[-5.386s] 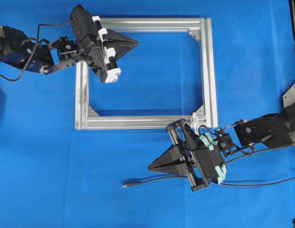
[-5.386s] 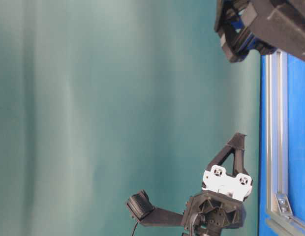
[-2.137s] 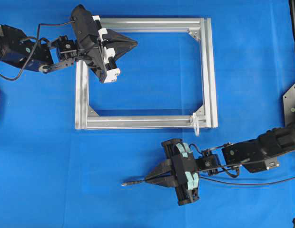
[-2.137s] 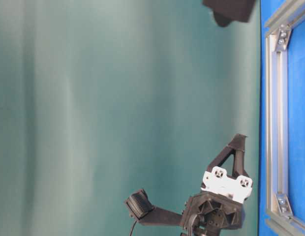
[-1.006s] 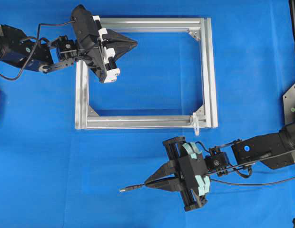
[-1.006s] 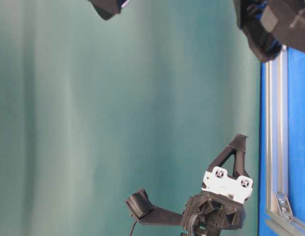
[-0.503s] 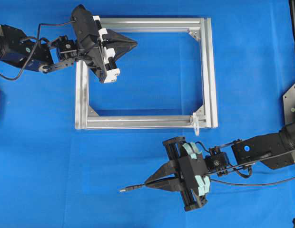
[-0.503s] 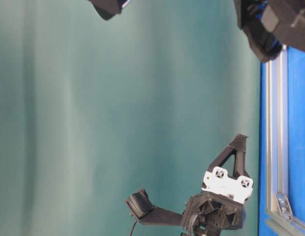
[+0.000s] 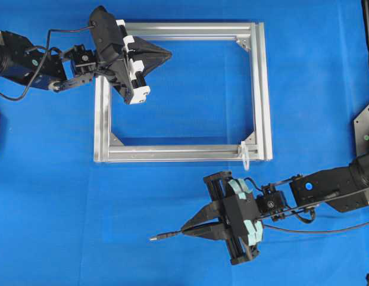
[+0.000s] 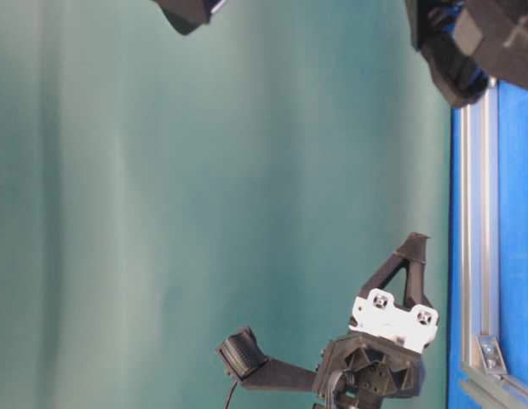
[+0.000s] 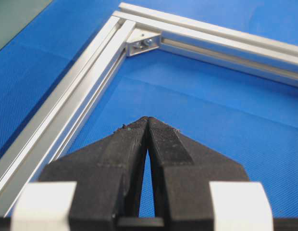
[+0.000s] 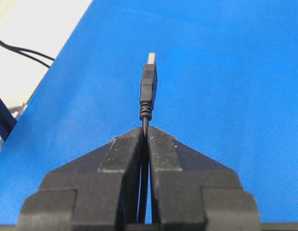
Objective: Insert the wire through the string loop located on the right side.
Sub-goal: 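Carry the cable plug with the right gripper toward the white zip-tie loop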
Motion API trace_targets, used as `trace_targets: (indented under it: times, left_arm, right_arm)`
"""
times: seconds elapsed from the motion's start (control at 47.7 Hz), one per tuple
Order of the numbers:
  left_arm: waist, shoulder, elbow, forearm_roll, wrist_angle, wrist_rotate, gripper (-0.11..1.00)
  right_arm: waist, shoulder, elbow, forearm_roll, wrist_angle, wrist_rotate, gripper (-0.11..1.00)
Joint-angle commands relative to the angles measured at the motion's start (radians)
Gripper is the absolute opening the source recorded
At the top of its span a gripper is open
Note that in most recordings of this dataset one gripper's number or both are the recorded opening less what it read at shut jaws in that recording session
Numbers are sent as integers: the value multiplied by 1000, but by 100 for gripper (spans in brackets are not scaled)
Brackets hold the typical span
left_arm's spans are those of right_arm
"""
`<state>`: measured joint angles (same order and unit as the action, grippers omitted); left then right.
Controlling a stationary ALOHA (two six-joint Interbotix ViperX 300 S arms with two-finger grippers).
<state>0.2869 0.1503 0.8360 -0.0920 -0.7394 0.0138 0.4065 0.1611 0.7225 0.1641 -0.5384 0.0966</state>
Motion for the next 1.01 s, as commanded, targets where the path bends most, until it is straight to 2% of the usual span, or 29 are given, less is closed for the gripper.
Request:
trace_targets:
  times: [0.0, 0.251, 0.44, 0.608, 0.985]
  left_arm:
    - [3, -32, -12, 3, -5, 0, 0]
    - [3, -34, -12, 2, -5, 0, 0]
    - [3, -34, -12, 3, -5, 0, 0]
    - [3, -34, -9, 3, -5, 0, 0]
    - [3, -34, -8, 5, -5, 2, 0]
  right_arm:
    - [2, -40, -6, 0, -2, -2, -3]
    - [12, -87, 80, 9, -6, 3, -3]
    - [25, -160, 196, 34, -8, 3, -3]
    - [38, -258, 321, 61, -17, 3, -3]
    - [58, -525, 577, 66, 15, 3, -3]
